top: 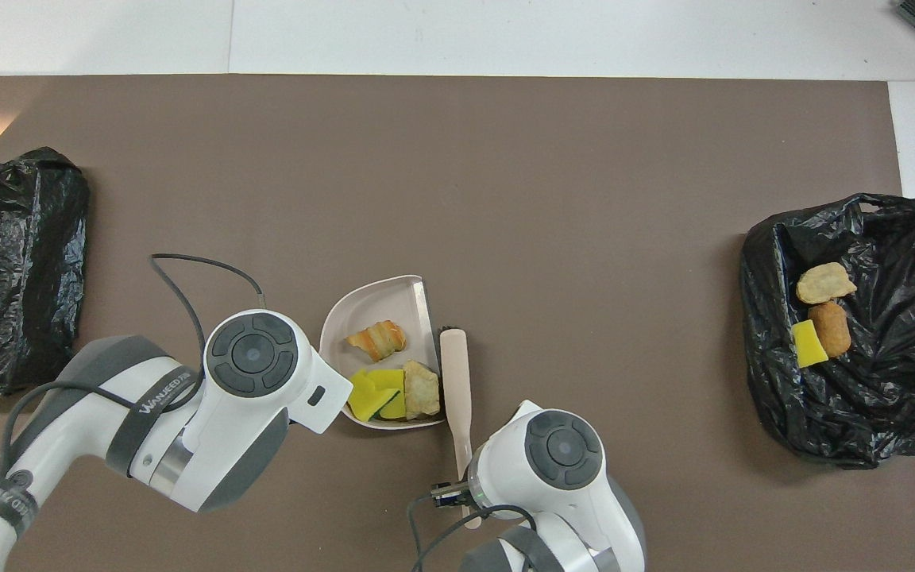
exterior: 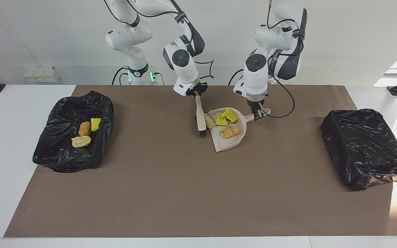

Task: Sweep and dump trash in bin
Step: 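Carry the loaded dustpan toward the black bag with the left gripper, then tip the dustpan into the black bag with the left gripper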

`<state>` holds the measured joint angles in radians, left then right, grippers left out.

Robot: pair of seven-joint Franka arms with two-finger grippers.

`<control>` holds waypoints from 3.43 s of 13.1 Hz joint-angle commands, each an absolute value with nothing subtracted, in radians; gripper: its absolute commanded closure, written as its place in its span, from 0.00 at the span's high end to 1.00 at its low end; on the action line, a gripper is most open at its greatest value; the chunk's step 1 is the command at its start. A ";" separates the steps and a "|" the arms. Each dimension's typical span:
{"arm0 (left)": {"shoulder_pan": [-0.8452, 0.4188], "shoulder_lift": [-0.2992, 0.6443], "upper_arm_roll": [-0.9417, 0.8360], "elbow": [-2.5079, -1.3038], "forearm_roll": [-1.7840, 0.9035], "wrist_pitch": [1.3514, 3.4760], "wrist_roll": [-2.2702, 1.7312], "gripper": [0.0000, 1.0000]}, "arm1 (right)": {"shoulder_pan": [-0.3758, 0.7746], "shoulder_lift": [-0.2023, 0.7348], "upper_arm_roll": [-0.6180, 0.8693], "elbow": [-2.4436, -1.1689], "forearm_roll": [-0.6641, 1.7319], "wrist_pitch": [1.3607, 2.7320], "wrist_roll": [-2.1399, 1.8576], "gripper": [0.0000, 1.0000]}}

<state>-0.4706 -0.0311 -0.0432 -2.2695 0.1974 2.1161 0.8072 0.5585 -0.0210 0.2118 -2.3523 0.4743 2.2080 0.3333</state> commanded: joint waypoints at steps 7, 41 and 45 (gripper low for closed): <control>-0.322 0.005 -0.037 -2.270 0.102 2.255 1.067 0.00 | 0.528 -0.106 0.204 -2.273 0.486 2.067 0.339 0.00; 0.488 0.288 -0.021 -1.523 0.563 2.059 1.785 0.00 | 0.854 0.008 0.219 -2.296 0.433 2.158 0.787 0.00; 0.428 0.249 -0.021 -1.632 0.794 2.060 1.577 0.00 | 0.859 0.014 0.219 -2.295 0.431 2.158 0.793 0.00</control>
